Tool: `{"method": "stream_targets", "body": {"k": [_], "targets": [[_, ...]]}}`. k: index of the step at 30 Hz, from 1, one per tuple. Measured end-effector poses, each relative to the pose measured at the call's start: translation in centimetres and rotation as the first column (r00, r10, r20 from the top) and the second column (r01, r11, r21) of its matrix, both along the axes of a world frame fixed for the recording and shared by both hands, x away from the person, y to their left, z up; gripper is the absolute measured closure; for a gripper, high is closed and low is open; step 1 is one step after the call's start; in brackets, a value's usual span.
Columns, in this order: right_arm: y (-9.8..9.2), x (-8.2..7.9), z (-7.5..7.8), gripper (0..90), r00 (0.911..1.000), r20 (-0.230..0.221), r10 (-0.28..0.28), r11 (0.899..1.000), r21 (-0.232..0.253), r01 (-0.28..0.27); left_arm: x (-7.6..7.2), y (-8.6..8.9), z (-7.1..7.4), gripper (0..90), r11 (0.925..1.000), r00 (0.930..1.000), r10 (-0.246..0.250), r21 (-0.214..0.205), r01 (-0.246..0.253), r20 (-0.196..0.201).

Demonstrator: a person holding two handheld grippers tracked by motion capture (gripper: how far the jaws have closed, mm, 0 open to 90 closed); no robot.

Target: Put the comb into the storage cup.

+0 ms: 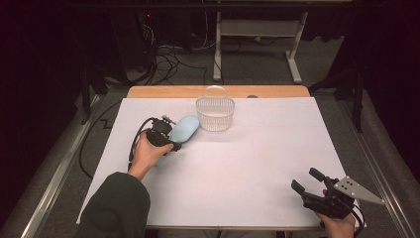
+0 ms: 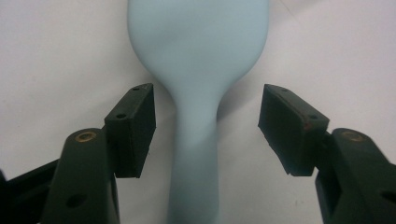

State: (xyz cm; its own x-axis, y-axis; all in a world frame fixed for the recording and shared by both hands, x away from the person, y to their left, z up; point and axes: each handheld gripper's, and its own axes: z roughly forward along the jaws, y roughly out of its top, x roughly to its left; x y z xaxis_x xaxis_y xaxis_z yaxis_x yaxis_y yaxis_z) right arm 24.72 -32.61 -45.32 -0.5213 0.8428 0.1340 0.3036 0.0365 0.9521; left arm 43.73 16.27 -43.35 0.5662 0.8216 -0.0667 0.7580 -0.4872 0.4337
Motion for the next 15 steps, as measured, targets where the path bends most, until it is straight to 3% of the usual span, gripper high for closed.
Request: {"method": "stream_targets", "body": {"k": [15], "targets": [[0.00, 0.01, -0.01, 19.6, 1.0000, 0.000, 0.002, 1.000, 0.000, -0.002, 0.50, -0.72, -1.04, 42.6, 0.9995, 0.9997, -0.008, 0.030, 0.008, -0.025]]}}
